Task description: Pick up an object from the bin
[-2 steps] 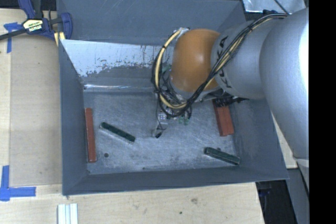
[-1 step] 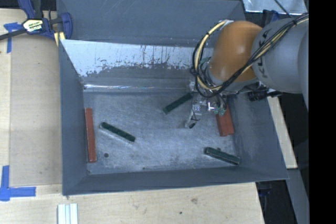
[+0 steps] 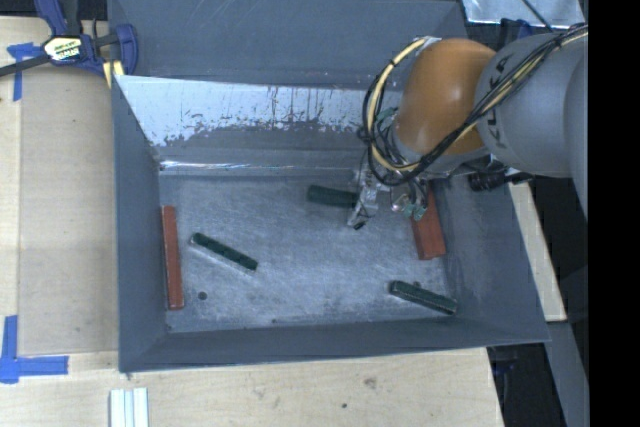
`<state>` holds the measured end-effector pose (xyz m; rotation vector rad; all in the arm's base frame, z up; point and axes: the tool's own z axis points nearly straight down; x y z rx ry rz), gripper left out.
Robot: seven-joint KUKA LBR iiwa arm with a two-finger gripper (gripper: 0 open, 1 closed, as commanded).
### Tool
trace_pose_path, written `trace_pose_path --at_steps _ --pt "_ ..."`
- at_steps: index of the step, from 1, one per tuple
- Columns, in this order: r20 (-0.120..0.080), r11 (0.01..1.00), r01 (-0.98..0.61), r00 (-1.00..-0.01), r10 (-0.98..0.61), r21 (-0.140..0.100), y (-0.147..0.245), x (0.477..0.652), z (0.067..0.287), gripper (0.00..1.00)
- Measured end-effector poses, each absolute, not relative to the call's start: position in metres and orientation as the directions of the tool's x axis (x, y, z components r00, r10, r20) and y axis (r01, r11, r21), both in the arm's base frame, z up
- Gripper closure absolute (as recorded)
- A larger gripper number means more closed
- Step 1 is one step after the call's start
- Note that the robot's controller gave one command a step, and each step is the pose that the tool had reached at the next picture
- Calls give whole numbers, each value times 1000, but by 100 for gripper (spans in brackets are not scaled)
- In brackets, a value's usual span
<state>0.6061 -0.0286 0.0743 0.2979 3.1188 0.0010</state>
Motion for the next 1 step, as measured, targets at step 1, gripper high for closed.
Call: trace_pose_path --at_steps 1 --pt "-13 984 181 -983 181 3 1 604 226 100"
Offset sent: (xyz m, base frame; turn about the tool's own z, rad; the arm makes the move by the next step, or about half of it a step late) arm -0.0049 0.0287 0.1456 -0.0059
